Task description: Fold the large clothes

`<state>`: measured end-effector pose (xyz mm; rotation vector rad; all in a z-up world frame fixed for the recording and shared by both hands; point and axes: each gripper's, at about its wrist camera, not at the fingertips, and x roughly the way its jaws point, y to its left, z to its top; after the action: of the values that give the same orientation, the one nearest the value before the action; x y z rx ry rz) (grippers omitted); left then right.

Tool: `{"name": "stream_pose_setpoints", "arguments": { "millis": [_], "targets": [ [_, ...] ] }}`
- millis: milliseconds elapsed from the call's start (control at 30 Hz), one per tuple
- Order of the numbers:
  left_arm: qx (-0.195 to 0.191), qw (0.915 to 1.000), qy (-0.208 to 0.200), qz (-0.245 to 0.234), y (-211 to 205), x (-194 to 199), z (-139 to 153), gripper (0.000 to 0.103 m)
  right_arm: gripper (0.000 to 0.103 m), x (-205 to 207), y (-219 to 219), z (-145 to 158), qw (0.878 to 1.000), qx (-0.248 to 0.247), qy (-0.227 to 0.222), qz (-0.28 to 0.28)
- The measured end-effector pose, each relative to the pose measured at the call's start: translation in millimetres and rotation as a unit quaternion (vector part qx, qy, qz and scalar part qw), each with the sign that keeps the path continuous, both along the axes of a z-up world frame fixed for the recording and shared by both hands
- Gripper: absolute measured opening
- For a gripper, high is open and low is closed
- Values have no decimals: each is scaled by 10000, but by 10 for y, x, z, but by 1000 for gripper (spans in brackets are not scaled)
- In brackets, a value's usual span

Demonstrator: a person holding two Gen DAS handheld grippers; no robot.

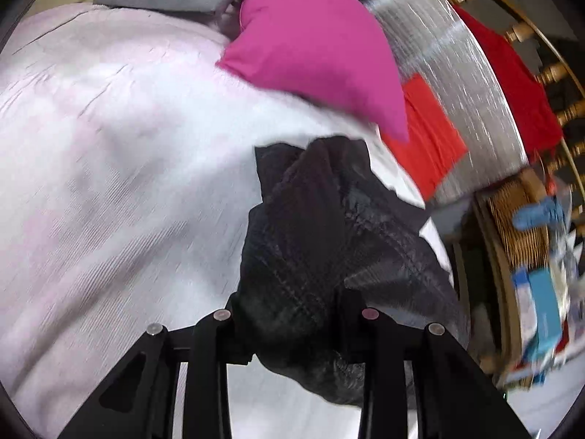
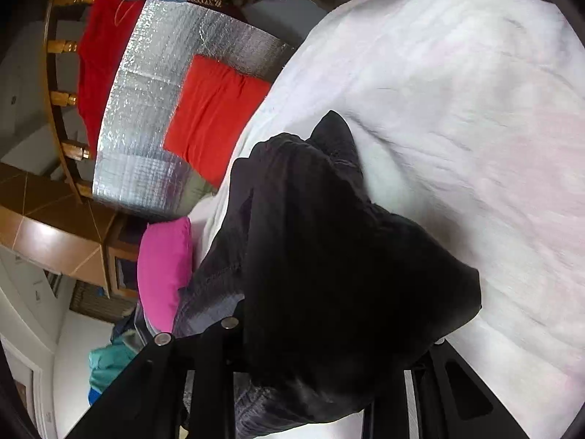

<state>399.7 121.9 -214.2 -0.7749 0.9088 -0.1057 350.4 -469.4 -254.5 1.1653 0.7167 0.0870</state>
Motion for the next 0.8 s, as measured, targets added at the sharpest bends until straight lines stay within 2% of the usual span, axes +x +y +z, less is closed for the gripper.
{"name": "stream_pose_setpoints", "arguments": {
  "millis": [100, 167, 233, 300, 333, 367, 467, 500, 533, 567, 600, 633, 667, 733, 800],
  "targets": [
    [258, 9992, 70, -294, -1, -321, -67, 35, 30, -286, 3, -92, 9998, -25, 85, 181],
    [383, 9982, 218, -398, 30, -491, -128, 46, 34, -459, 18, -193, 9993, -2, 234, 292],
    [248, 9983, 408, -344, 152, -676, -174, 56, 43, -640, -7, -334, 9976, 261, 532, 358],
    [113, 9986, 471, -201, 302, -891, -157, 59, 59, -756, -51, -362, 9955, 413, 747, 418],
    [101, 9988, 458, -165, 349, -968, -121, 60, 61, -823, -75, -323, 9950, 366, 815, 436],
    [179, 9987, 457, -120, 377, -1037, -64, 61, 64, -885, -89, -262, 9950, 265, 839, 475],
    [971, 9951, 172, 5, 367, -1122, 295, 64, 64, -985, -46, 107, 9902, -439, 686, 1130],
    [1315, 9913, -14, -9, 308, -1091, 453, 67, 64, -976, -9, 289, 9862, -801, 548, 1339],
    [1582, 9873, -158, -25, 245, -1024, 569, 77, 64, -945, 19, 435, 9828, -1064, 427, 1448],
    [1786, 9835, -269, -41, 171, -917, 665, 82, 65, -891, 42, 587, 9793, -1318, 290, 1508],
    [1882, 9816, -320, -47, 122, -788, 704, 83, 69, -790, 73, 729, 9762, -1529, 119, 1535],
    [1952, 9801, -336, -98, 47, -629, 733, 83, 80, -642, 125, 824, 9730, -1656, -18, 1606],
    [2002, 9792, -282, -157, -5, -487, 725, 84, 81, -559, 152, 849, 9714, -1703, -61, 1653],
    [2168, 9756, 107, -314, -165, -137, 600, 84, 81, -263, 331, 858, 9689, -1755, -83, 1743],
    [2355, 9678, 658, -590, -335, 233, 361, 84, 81, 89, 652, 772, 9599, -1851, -4, 2106]
  ]
}}
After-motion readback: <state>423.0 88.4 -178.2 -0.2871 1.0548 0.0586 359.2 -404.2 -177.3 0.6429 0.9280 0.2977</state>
